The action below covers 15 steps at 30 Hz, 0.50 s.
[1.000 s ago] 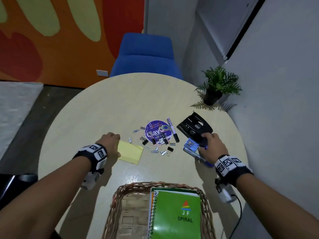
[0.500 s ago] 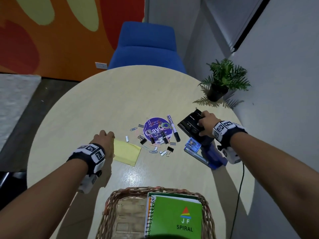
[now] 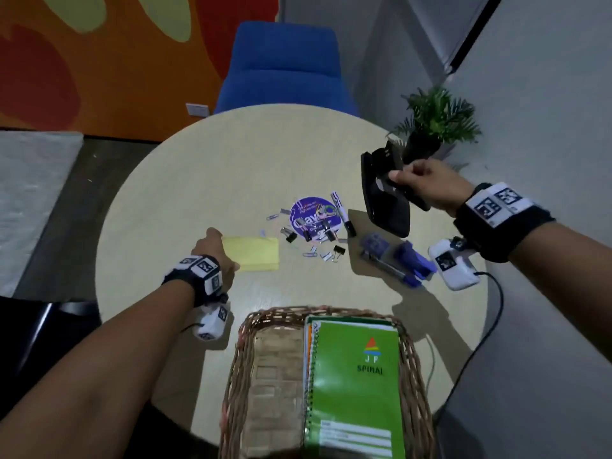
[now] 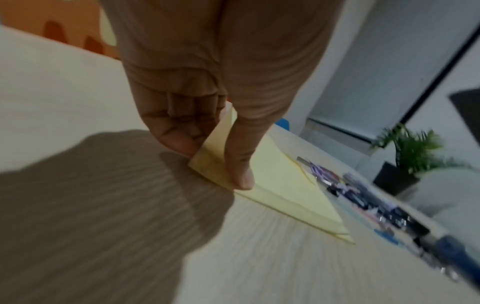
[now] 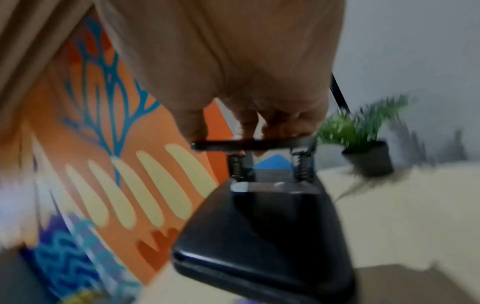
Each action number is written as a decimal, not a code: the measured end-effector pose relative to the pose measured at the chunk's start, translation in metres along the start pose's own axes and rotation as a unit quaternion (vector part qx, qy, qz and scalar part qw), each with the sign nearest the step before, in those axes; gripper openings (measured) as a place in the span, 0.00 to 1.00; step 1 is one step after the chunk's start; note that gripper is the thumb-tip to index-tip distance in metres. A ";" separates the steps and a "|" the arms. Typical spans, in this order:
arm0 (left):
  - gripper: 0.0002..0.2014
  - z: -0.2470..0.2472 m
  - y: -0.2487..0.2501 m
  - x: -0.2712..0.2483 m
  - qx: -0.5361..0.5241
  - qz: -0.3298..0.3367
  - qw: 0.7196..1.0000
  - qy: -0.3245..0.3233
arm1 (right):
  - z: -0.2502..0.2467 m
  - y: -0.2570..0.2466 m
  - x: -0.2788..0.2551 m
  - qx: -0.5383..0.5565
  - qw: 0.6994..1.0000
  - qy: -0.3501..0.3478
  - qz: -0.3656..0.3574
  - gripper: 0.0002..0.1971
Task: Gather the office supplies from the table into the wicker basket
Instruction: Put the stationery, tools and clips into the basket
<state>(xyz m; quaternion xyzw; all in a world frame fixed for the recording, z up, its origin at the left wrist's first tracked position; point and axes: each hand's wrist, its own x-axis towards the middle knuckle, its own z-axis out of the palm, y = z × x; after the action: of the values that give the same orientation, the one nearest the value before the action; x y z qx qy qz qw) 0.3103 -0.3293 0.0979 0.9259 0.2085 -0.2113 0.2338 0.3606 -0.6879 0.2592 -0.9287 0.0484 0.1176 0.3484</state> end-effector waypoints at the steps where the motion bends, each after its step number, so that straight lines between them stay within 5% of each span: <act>1: 0.36 -0.001 -0.007 -0.004 -0.022 -0.001 1.000 0.001 | 0.001 -0.010 -0.022 0.070 0.997 -0.016 0.026 0.19; 4: 0.32 -0.011 -0.028 -0.013 -0.085 0.020 0.996 0.016 | 0.008 -0.035 -0.092 0.234 0.964 -0.085 0.091 0.13; 8: 0.30 -0.036 -0.050 -0.030 -0.229 0.052 0.971 0.038 | 0.045 -0.053 -0.173 0.425 0.842 -0.295 0.153 0.15; 11: 0.32 -0.054 -0.060 -0.052 -0.311 0.096 0.945 0.019 | 0.098 -0.055 -0.217 0.500 0.785 -0.309 0.197 0.05; 15: 0.29 -0.072 -0.063 -0.090 -0.314 0.186 0.931 0.007 | 0.169 -0.038 -0.248 0.548 0.722 -0.328 0.267 0.14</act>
<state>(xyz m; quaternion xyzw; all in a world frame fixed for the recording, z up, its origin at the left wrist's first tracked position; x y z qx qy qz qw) 0.2263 -0.2667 0.1777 0.8285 0.0900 -0.0816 0.5466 0.0965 -0.5459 0.2229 -0.4283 0.2328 0.4558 0.7447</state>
